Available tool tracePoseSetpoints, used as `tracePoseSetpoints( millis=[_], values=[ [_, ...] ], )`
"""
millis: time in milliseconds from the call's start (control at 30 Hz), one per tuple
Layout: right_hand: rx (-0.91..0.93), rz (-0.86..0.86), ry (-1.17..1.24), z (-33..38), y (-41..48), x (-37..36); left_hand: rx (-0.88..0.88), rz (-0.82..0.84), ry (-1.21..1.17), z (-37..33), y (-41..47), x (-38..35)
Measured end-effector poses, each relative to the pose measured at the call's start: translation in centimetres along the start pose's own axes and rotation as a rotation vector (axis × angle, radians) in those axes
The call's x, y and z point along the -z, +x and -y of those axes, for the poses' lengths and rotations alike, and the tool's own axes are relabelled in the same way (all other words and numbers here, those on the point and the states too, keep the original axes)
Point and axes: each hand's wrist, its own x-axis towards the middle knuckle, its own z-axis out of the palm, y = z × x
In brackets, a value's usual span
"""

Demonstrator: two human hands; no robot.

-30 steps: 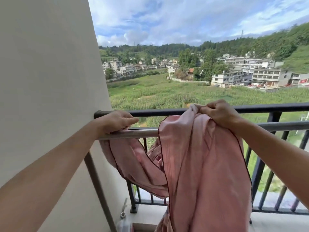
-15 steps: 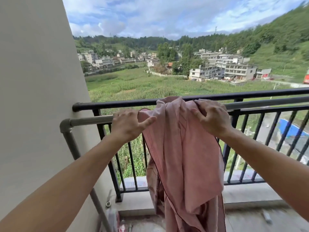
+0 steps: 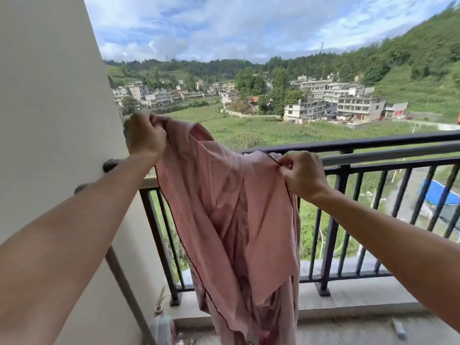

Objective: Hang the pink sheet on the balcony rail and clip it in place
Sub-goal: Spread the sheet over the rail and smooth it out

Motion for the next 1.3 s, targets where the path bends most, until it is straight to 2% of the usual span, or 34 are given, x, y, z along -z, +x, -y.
tracePoseSetpoints(
  millis=[67, 133, 200, 267, 333, 400, 467, 533, 600, 667, 733, 800, 933, 1033, 1100, 1167, 1233, 1300],
  values=[
    [0.018, -0.025, 0.075, 0.5, 3.5, 1.5, 0.061, -0.05, 0.057, 1.3, 3.0, 0.4],
    [-0.006, -0.061, 0.134, 1.0, 7.2, 1.7, 0.113, 0.009, 0.081, 2.2, 4.0, -0.4],
    [-0.072, -0.087, 0.133, 1.0, 10.6, 0.5, 0.174, 0.25, 0.062, 3.0, 3.4, -2.0],
    [-0.18, -0.038, 0.089, 0.0, 12.8, -1.6, 0.248, 0.529, 0.103, 3.9, 0.9, -3.1],
    [-0.283, 0.196, -0.002, -1.6, 13.2, -3.8, 0.275, 0.634, 0.28, 4.8, -2.1, -3.8],
    [-0.283, 0.509, -0.116, -2.4, 12.5, -5.1, 0.23, 0.6, 0.414, 4.7, -4.8, -3.2],
    [-0.239, 0.619, -0.079, -2.1, 11.5, -4.5, 0.121, 0.595, 0.389, 3.6, -7.3, -2.1],
    [-0.149, 0.614, 0.084, -1.3, 10.3, -2.7, -0.072, 0.633, 0.458, 3.0, -9.0, -1.2],
    [0.038, 0.656, 0.106, -0.2, 7.4, -0.5, -0.228, 0.615, 0.533, 3.2, -10.1, -1.1],
    [0.267, 0.617, -0.086, 0.1, 4.0, 0.6, -0.269, 0.553, 0.475, 3.5, -10.3, -1.2],
    [0.445, 0.411, -0.219, -0.1, 1.6, 0.4, -0.297, 0.509, 0.384, 4.1, -10.2, -1.1],
    [0.499, 0.314, -0.134, 0.0, 0.9, 0.5, -0.376, 0.495, 0.338, 5.0, -10.2, -0.3],
    [0.511, 0.277, -0.03, 1.3, 0.7, 1.4, -0.499, 0.554, 0.315, 6.8, -10.0, 2.1],
    [0.409, 0.213, 0.078, 2.2, 1.5, 3.3, -0.447, 0.546, 0.207, 7.4, -10.0, 4.2],
    [0.291, 0.145, 0.163, 2.4, 3.1, 5.2, -0.297, 0.487, 0.18, 8.8, -9.4, 6.3],
    [0.189, 0.1, 0.23, 2.3, 5.3, 6.1, -0.155, 0.488, 0.256, 10.6, -8.4, 8.5],
    [0.063, 0.175, 0.193, 1.8, 7.9, 5.9, -0.061, 0.524, 0.334, 11.7, -7.7, 9.9],
    [-0.099, 0.342, 0.151, 2.2, 9.8, 5.4, 0.003, 0.546, 0.368, 11.9, -7.0, 10.0]
  ],
)
